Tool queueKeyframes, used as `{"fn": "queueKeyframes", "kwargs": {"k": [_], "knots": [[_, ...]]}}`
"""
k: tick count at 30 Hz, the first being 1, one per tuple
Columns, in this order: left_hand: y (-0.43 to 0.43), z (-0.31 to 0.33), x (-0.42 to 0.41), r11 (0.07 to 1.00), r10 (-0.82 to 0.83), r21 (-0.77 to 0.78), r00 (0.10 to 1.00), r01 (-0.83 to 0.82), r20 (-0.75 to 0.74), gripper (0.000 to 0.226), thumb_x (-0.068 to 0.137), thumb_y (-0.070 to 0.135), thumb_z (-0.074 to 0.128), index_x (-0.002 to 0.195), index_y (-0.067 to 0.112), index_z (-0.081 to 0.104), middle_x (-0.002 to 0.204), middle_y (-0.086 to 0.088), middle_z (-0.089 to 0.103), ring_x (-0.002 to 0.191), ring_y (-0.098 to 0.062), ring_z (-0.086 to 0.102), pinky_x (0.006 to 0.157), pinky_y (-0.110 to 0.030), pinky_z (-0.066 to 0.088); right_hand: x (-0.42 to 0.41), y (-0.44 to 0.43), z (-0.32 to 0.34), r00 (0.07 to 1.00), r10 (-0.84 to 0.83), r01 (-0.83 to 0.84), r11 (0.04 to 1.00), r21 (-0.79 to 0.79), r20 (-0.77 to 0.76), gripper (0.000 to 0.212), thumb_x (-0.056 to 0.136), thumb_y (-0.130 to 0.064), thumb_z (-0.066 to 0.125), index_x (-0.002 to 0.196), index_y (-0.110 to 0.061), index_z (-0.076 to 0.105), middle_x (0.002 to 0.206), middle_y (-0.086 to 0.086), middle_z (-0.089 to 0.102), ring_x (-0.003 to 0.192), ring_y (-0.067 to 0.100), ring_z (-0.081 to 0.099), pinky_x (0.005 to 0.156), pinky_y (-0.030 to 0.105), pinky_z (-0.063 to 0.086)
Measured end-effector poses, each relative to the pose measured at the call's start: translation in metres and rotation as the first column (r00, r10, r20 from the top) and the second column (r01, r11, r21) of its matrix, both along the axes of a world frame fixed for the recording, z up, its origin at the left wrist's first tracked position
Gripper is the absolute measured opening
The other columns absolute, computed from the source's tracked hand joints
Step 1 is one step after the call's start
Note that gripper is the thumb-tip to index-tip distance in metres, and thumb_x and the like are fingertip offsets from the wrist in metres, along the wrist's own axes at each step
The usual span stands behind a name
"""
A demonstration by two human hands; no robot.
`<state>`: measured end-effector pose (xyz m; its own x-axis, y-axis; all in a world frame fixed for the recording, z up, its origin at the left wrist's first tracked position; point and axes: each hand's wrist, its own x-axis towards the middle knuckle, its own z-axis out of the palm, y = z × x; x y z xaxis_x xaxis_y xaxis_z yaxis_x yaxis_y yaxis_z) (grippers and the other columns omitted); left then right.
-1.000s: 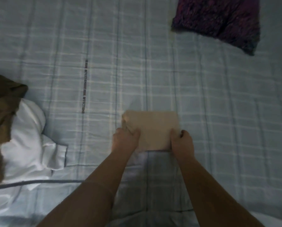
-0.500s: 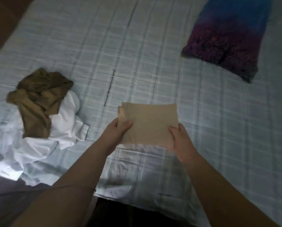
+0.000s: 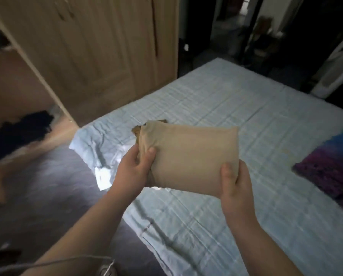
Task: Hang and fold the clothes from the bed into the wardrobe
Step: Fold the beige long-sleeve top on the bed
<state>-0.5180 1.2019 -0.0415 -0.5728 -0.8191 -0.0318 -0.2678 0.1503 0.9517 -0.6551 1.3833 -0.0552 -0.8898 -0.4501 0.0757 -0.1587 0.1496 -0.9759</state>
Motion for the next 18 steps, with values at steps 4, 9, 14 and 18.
{"fn": "queueKeyframes", "kwargs": {"k": [4,9,14,18], "knots": [[-0.067,0.029,0.11,0.951,0.258,-0.16,0.964,-0.264,-0.061,0.015,0.094,0.045,0.058,0.091,0.031,0.061,0.087,0.016,0.067,0.08,0.014,0.059,0.068,-0.007,0.04,0.068,-0.106,0.026,0.968,0.225,-0.232,0.971,-0.061,-0.108,0.047,0.089,-0.058,0.044,0.115,-0.021,0.055,0.103,-0.013,0.063,0.092,-0.011,0.058,0.072,0.004,0.04],[-0.152,0.054,0.287,0.82,0.488,-0.265,0.862,-0.507,-0.14,0.022,0.088,0.051,0.049,0.095,0.033,0.06,0.086,0.02,0.067,0.081,0.009,0.059,0.072,-0.017,0.045,0.204,-0.247,0.051,0.843,0.5,-0.522,0.849,-0.08,-0.197,0.018,0.1,-0.037,0.049,0.115,-0.028,0.051,0.105,-0.02,0.061,0.094,-0.014,0.056,0.075,0.005,0.039],[-0.219,0.068,0.44,0.652,0.674,-0.334,0.722,-0.681,-0.157,0.042,0.089,0.051,0.046,0.097,0.012,0.059,0.087,-0.008,0.066,0.081,-0.019,0.059,0.073,-0.031,0.044,0.347,-0.365,0.073,0.716,0.66,-0.689,0.72,-0.082,-0.227,0.016,0.103,-0.033,0.047,0.118,-0.03,0.049,0.105,-0.021,0.06,0.094,-0.012,0.057,0.073,0.004,0.04],[-0.257,0.075,0.509,0.564,0.751,-0.305,0.63,-0.768,-0.197,0.039,0.091,0.046,0.047,0.099,0.01,0.057,0.091,-0.009,0.065,0.085,-0.018,0.057,0.075,-0.026,0.045,0.418,-0.432,0.085,0.655,0.702,-0.745,0.661,-0.085,-0.28,0.022,0.101,-0.033,0.048,0.12,-0.021,0.051,0.102,-0.022,0.06,0.09,-0.016,0.056,0.071,0.002,0.038]]}}
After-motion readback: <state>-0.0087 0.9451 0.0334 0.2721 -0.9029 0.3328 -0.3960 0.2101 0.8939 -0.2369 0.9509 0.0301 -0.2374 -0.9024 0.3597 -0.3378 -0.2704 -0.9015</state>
